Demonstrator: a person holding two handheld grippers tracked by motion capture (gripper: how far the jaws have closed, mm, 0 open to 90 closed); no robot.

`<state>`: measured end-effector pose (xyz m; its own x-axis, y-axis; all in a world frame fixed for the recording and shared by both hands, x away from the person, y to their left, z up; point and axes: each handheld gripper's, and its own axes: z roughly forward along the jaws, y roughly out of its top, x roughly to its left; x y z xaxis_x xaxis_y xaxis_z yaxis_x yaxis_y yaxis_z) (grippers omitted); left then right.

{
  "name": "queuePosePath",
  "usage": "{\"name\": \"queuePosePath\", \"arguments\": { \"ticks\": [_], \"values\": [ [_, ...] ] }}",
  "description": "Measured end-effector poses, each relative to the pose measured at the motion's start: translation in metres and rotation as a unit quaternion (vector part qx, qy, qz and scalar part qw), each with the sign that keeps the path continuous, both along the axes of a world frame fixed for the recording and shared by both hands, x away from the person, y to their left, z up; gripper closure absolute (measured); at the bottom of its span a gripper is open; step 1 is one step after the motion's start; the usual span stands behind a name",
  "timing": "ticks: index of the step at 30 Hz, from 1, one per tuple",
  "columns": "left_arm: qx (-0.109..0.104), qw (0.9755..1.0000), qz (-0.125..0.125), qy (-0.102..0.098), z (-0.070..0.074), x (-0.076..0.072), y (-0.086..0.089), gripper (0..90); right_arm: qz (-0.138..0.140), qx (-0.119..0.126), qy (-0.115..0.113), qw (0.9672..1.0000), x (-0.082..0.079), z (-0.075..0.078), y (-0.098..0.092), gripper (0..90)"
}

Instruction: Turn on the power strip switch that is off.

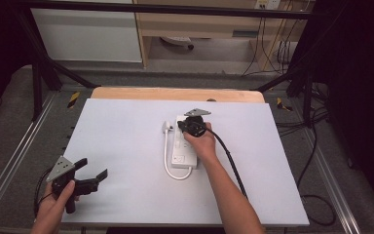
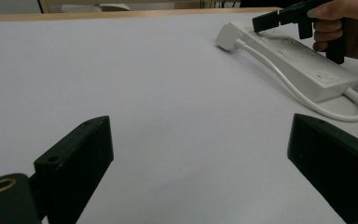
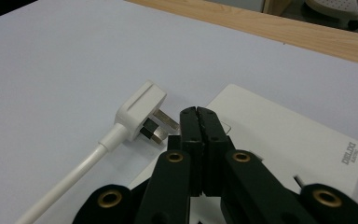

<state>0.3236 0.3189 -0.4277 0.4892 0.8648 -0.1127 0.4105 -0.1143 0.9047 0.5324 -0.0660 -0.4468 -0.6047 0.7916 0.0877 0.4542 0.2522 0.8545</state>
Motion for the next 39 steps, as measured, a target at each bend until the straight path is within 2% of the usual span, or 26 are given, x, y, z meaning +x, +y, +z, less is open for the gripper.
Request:
{"name": "queuePosePath", "arguments": {
  "ticks": [39],
  "values": [
    [0.001,1.0,-0.001,0.002,-0.0001,-0.0003,-0.0004,6.9,-0.003,0.003,0.004,1.0,-0.0007,-0.0008,0.0007,90.0]
  ]
}}
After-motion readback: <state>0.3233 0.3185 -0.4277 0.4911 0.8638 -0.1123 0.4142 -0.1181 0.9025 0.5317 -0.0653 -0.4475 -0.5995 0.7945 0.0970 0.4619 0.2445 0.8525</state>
